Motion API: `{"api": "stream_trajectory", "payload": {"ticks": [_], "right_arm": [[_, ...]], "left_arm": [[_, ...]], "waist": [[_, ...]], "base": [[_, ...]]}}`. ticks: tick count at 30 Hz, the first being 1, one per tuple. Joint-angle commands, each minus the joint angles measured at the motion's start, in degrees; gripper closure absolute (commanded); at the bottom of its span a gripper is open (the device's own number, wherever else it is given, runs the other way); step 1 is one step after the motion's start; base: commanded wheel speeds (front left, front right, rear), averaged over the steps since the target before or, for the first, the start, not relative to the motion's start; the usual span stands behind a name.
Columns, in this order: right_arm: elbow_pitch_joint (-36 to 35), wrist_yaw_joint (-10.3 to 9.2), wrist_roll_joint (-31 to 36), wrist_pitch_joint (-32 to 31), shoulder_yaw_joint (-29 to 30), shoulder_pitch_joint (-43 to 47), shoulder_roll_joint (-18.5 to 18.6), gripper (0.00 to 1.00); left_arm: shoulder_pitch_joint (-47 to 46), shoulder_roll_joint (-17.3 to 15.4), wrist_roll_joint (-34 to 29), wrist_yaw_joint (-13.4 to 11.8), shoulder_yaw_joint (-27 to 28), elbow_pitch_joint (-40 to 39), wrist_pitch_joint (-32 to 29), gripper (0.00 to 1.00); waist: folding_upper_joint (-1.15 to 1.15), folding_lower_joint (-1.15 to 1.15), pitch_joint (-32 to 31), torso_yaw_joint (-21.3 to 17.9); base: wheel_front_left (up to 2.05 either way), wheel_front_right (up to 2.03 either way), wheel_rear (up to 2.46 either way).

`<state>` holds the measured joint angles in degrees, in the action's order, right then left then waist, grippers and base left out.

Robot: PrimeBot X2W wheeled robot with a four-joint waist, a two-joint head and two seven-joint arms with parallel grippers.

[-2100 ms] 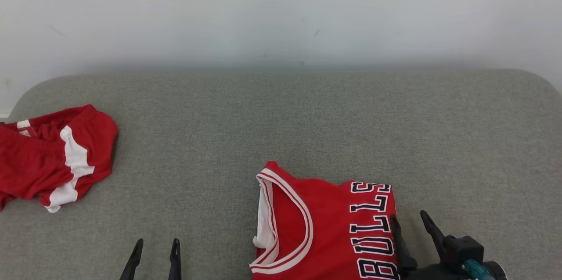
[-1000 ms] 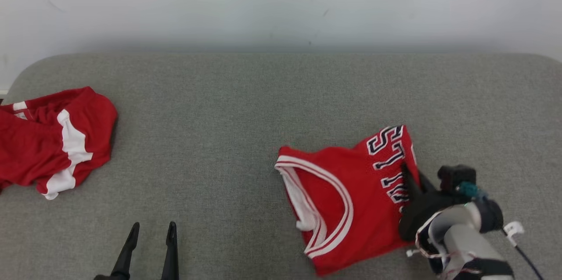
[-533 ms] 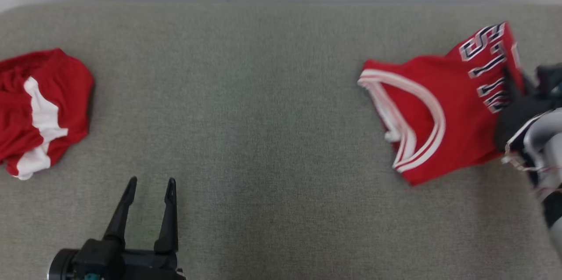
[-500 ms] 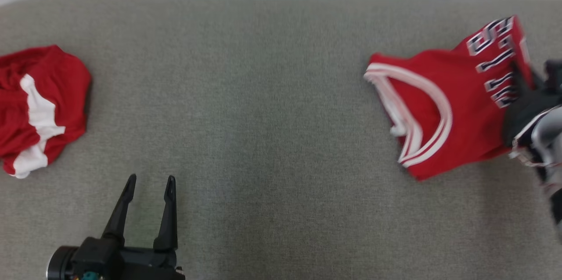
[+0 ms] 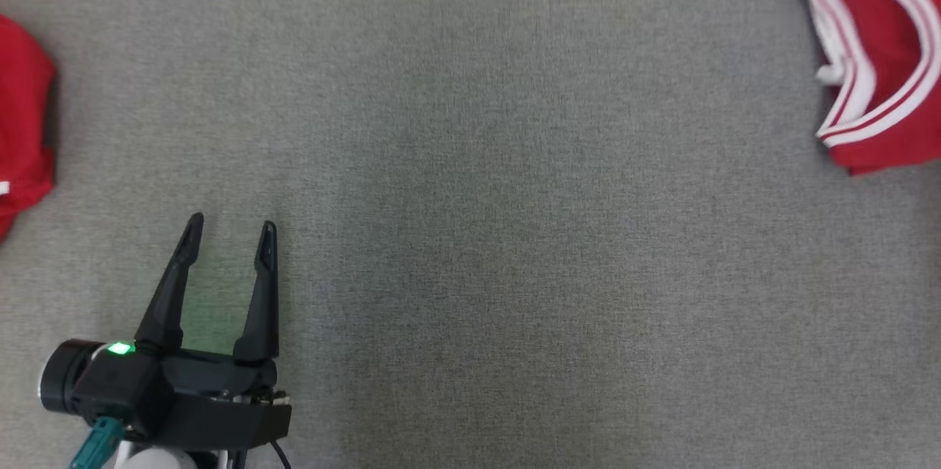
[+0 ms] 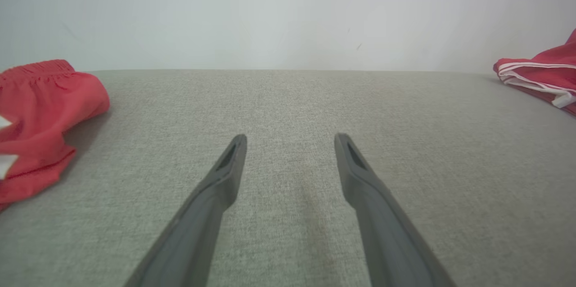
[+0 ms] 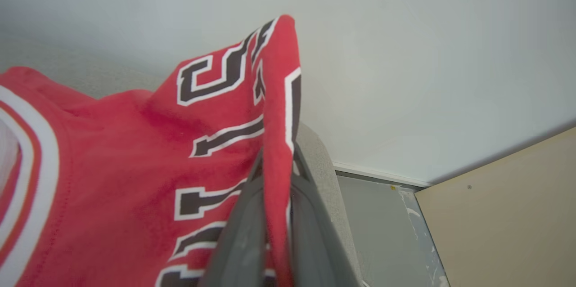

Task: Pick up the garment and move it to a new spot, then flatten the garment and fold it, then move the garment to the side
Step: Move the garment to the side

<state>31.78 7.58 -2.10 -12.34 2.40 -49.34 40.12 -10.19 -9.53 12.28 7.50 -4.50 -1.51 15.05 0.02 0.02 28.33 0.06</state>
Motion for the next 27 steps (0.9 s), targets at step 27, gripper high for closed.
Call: {"api": "stream_trajectory", "payload": {"ticks": [27], "right_arm": [[-13.0,-0.2,3.1,-8.8,6.9,2.5,0.3,1.0]], "left_arm": [[-0.2,-2.7,0.5,-0.1,2.5,-4.4,0.2,0.0]], "waist": [[-0.02,-0.02,6.8,-2.6]], "base": [[0.0,0.0,0.0]]}}
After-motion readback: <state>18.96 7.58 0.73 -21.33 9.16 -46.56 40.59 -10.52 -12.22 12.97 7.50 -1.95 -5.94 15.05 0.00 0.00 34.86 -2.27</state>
